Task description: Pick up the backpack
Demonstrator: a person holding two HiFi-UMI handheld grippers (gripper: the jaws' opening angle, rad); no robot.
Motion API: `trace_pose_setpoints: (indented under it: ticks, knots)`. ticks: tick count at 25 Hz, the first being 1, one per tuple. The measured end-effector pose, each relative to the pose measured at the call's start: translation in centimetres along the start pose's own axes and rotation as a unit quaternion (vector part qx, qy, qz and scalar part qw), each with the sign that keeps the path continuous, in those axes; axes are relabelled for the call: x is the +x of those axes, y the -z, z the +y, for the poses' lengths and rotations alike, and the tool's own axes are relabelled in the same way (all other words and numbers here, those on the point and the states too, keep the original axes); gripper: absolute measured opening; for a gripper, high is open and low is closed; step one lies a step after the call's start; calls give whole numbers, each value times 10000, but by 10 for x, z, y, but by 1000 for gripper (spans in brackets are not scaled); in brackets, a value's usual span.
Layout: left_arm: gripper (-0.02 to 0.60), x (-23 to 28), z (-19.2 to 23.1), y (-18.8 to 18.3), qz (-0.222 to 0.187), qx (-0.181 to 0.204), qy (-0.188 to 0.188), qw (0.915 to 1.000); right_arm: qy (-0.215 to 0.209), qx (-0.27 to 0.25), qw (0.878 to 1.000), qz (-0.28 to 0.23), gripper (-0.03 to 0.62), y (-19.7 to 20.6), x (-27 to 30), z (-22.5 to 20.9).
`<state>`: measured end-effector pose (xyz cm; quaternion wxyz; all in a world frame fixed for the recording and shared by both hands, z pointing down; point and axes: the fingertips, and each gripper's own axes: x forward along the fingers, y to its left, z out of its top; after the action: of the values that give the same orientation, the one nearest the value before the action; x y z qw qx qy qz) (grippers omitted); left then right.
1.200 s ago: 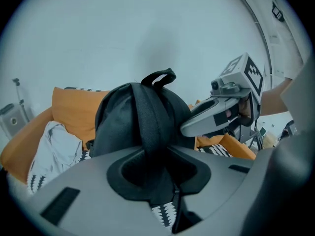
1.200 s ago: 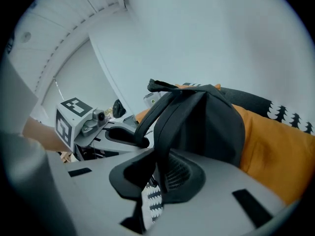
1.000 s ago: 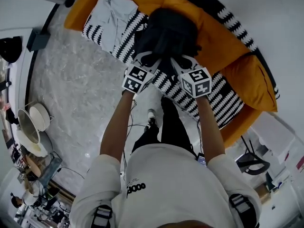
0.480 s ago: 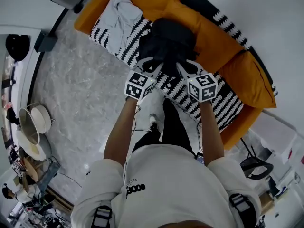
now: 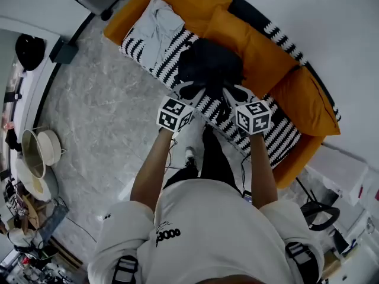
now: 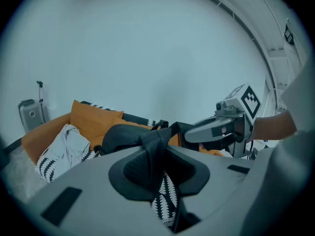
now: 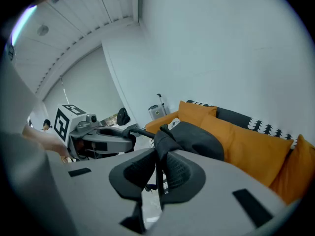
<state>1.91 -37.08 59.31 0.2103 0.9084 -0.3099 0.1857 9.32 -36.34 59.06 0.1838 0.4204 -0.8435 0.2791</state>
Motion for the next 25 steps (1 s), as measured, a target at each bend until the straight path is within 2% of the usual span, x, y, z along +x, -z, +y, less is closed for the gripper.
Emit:
trace_pose_setpoints:
  ticks: [7,15,20,25]
  knots:
    - [73,-36,-19,-6,-167,-104,85,9998,-118,-40,9999,14,64,4,-17,37]
    - [60,-72,-41,-32,-828,-338,175,9958,43,-254,9988,-420,64,-22,-38,67]
    - [60,-105,-59,-24,-881,-271,237,9955,-46,-223,9979,-603,64,-22,-61,97]
    - [59,-153,-94,-13,-886,-30,306,9956,-304,-311,9969,-653,64,-12,-95,142]
